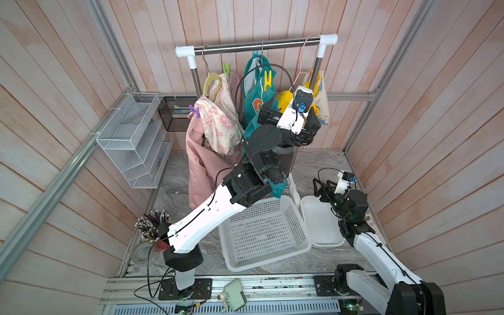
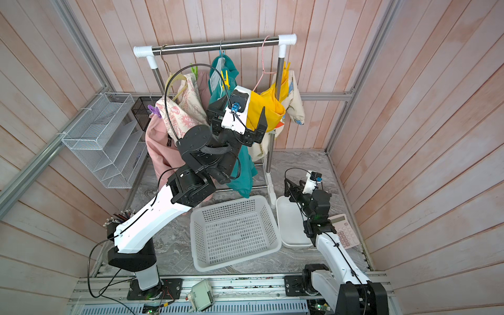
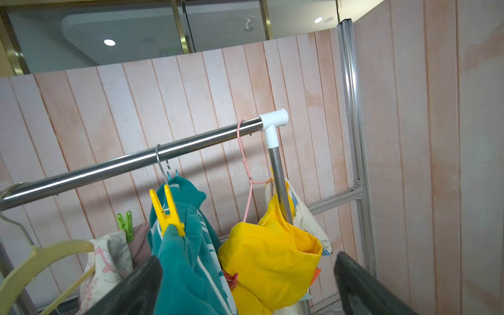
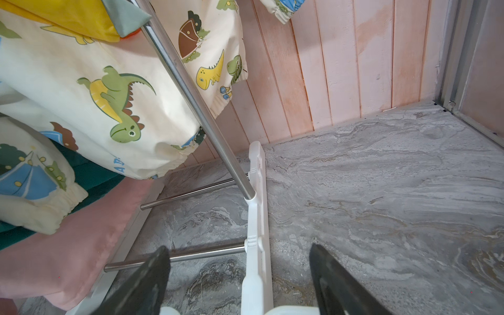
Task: Remove the clothespins securing jackets to the hanger
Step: Pick up the hanger from the clothesline.
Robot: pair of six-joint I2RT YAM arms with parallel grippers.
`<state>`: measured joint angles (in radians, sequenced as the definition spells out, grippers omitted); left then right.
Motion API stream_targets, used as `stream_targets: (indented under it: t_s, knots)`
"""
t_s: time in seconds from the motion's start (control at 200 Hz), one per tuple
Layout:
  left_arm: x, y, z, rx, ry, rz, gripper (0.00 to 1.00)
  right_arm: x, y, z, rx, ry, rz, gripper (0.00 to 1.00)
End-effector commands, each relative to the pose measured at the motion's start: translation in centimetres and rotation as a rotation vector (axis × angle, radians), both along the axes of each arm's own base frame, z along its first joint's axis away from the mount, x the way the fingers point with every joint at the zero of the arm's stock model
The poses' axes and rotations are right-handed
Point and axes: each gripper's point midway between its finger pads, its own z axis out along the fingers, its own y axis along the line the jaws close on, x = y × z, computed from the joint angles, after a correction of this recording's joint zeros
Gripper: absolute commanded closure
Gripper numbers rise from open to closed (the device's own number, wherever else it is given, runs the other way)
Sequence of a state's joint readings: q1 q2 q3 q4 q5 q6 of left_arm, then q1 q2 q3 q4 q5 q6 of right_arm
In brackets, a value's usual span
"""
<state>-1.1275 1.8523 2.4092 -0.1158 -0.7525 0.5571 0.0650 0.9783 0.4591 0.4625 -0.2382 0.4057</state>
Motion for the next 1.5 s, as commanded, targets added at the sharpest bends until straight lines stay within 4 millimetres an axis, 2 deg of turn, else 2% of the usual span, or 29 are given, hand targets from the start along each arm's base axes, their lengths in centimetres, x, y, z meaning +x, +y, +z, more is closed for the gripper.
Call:
stream_targets:
  t_s: [0.0,0.235,0.385,0.61,0.69,0.7,0.72,0.835,1.03,1.35,1.495]
  knots:
    - [-0.9,-0.7,1.5,0.012,-0.061,0.023,0.0,0.1,0.5,1.2,-0.027,-0.03,0.026,0.18]
    - [-1.1,-6.3,-1.1,0.047,-0.02,-0.138,0.0,-0.2,0.5,0.5,-0.046,-0.022,0.032,0.18]
    - [0.2,-7.0,-2.4,0.032,0.02,-0.172,0.0,-0.3,0.3,0.4,-0.063,-0.02,0.028,0.17]
    - [6.4,-4.3,-6.8,-0.051,0.232,-0.195,0.0,0.1,0.8,0.3,-0.055,-0.007,0.054,0.17]
    - [7.3,-4.1,-8.0,-0.057,0.275,-0.192,0.0,0.3,1.0,0.2,-0.054,0.004,0.061,0.17]
    - [8.3,-3.1,-8.1,-0.063,0.28,-0.168,0.0,0.3,1.0,0.1,-0.054,0.007,0.062,0.17]
    - [8.9,-2.6,-8.4,-0.071,0.292,-0.156,0.0,0.4,1.0,0.1,-0.054,0.008,0.064,0.17]
    - [10.7,-0.9,-9.7,-0.091,0.343,-0.113,0.0,0.6,1.0,-0.4,-0.058,0.022,0.063,0.17]
    - [11.6,1.0,-10.8,-0.115,0.363,-0.073,0.0,0.6,0.9,-1.0,-0.076,0.038,0.064,0.17]
    - [11.0,3.2,-10.4,-0.118,0.351,-0.028,0.0,0.5,0.9,-1.6,-0.091,0.058,0.069,0.17]
    - [11.3,5.1,-10.5,-0.143,0.368,-0.015,0.0,0.5,1.0,-2.0,-0.088,0.066,0.075,0.17]
